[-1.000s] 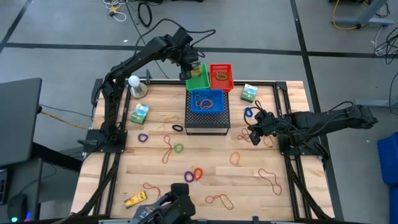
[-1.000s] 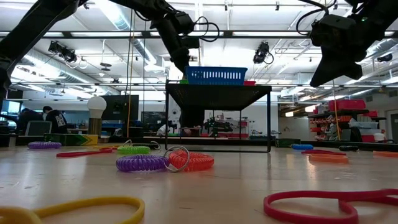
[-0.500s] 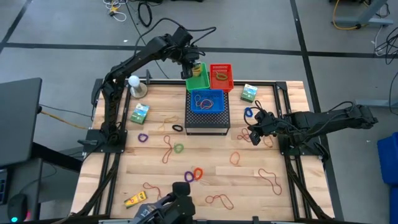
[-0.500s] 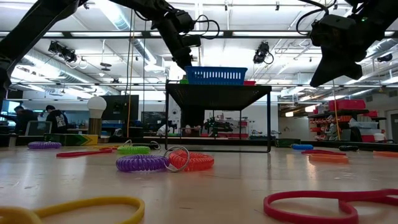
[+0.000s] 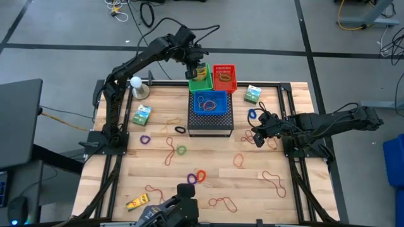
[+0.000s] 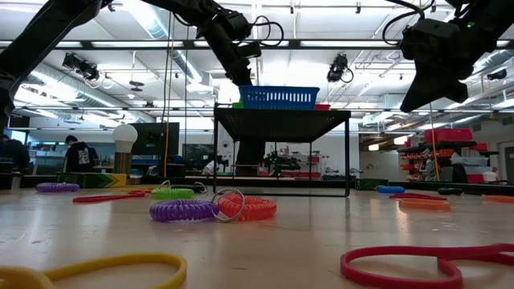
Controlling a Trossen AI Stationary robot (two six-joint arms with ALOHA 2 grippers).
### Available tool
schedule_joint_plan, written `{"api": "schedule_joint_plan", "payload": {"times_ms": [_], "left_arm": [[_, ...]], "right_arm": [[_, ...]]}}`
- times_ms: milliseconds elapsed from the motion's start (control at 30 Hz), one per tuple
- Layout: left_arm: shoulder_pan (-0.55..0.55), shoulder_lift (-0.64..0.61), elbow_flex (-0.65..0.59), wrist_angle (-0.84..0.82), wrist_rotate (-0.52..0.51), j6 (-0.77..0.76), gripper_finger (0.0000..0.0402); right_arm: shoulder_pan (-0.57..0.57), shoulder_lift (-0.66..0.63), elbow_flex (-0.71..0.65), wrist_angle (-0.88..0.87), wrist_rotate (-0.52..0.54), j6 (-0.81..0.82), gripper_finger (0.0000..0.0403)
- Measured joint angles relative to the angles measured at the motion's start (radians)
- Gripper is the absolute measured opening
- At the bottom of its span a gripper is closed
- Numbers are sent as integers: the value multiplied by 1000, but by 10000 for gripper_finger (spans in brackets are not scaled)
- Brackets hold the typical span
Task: Pick & Place Office Desk Supplies
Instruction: Put the box of crayon into the green bin on the shelf
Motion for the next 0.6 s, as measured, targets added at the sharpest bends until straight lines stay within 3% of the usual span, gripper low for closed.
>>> {"api": "schedule_joint_plan", "payload": {"times_ms": [300, 600], "left_arm": [[-2, 0, 0, 0, -4, -13, 82], [-6, 0, 26, -3, -58, -36, 135]], "right_arm": [[0, 0, 0, 0, 0, 0, 9], [0, 0, 0, 0, 0, 0, 9]]}}
